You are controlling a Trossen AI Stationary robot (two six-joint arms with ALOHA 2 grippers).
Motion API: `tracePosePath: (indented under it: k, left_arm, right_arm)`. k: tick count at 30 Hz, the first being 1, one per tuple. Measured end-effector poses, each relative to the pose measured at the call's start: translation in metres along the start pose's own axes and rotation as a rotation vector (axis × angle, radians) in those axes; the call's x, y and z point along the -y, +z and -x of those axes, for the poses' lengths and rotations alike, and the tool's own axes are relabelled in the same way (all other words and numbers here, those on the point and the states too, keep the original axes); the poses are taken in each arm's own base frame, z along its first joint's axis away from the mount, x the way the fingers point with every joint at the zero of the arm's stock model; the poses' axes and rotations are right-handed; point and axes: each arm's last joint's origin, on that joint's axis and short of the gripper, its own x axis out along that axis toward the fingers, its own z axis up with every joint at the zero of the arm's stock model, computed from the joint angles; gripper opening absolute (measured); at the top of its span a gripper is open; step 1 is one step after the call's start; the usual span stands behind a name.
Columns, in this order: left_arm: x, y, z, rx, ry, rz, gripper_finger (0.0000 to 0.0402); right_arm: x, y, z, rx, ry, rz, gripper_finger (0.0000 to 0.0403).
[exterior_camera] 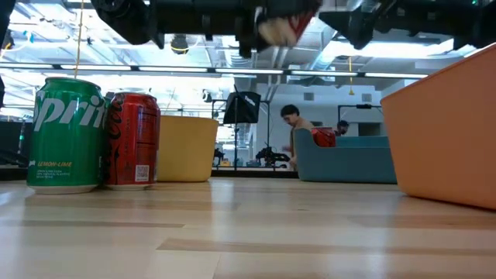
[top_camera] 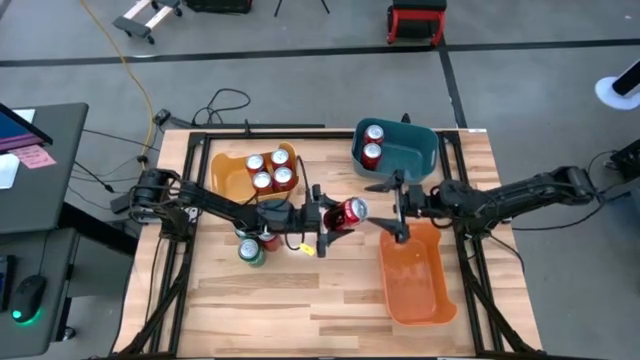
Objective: Sort soda cans
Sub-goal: Put the right red soda can into the blue bin
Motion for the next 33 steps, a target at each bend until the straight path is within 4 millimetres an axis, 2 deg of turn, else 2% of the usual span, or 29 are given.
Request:
tracePosePath:
  k: [3, 9, 13, 25, 29, 33]
  left_arm:
    - [0.001, 0.004, 0.0, 0.037, -0.031, 0.001, 0.0285]
    - [-0.003, 0.001, -0.001, 0.011, -0.023, 0.007, 0.0285]
    - [-0.006, -0.001, -0.001, -0.001, -0.004, 0.024, 0.0285]
    - [-0.007, -0.002, -0.002, -0.012, -0.023, 0.035, 0.0285]
    - [-0.007, -0.003, -0.002, -0.019, -0.026, 0.033, 0.0285]
    - [-0.007, -0.003, -0.002, -0.018, -0.015, 0.037, 0.0285]
  right_arm:
    - [0.004, 0.002, 0.0, 0.017, -0.032, 0.013, 0.0399]
    - [-0.002, 0.004, -0.004, 0.082, 0.09, -0.034, 0.04]
    - [-0.004, -0.006, -0.014, 0.028, 0.098, -0.037, 0.04]
    - [-0.008, -0.005, -0.05, 0.064, 0.136, -0.074, 0.0399]
    - [-0.008, -0.004, -0.051, 0.063, 0.142, -0.097, 0.0372]
    - [-0.008, -0.002, -0.05, 0.067, 0.134, -0.108, 0.0307]
